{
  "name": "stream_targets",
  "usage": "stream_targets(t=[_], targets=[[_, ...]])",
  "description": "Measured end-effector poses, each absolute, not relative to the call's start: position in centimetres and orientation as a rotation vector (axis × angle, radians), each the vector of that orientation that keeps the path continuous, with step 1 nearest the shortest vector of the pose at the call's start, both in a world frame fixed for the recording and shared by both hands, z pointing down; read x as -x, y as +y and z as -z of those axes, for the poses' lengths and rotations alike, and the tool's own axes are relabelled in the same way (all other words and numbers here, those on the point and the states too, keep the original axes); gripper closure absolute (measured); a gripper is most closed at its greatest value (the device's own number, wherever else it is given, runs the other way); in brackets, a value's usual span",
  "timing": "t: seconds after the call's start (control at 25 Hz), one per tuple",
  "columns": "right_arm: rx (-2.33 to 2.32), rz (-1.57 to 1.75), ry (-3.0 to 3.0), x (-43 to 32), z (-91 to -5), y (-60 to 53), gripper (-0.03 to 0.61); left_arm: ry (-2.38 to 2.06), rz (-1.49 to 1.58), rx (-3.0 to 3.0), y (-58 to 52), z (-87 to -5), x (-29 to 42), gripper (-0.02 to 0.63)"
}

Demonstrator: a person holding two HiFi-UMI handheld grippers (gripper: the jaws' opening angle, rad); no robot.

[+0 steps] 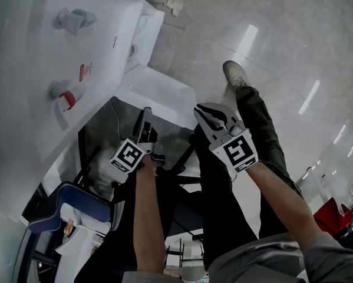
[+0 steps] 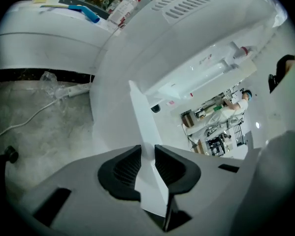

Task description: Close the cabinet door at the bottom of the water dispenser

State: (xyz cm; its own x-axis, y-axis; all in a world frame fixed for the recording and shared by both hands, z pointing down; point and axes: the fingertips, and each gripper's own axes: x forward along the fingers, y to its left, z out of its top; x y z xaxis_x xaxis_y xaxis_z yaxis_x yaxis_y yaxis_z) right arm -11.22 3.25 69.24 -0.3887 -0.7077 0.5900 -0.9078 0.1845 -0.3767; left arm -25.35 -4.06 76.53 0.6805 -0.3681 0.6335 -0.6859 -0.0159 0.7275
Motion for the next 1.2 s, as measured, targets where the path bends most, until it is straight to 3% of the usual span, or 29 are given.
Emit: stream_targets(t=[0.4,0.76,1.2], targets=[[-1.537,-1.0,-2.122,7.8,-70.7,4.7,0.563,-0.978,-0.144,-1.502,-4.8,-76.5,23.1,0.523],[-1.448,-0.967,-2.116,5.9,-72.2,4.3,0.522,-1.062,-0.008,-1.41,-6.0,-76.3,21.1,0.523],[-1.254,-0.741,-2.124,2.8,-74.4,0.7,0.503,-1.201,0.125,-1.28,-7.3,-76.3,19.5,0.523]])
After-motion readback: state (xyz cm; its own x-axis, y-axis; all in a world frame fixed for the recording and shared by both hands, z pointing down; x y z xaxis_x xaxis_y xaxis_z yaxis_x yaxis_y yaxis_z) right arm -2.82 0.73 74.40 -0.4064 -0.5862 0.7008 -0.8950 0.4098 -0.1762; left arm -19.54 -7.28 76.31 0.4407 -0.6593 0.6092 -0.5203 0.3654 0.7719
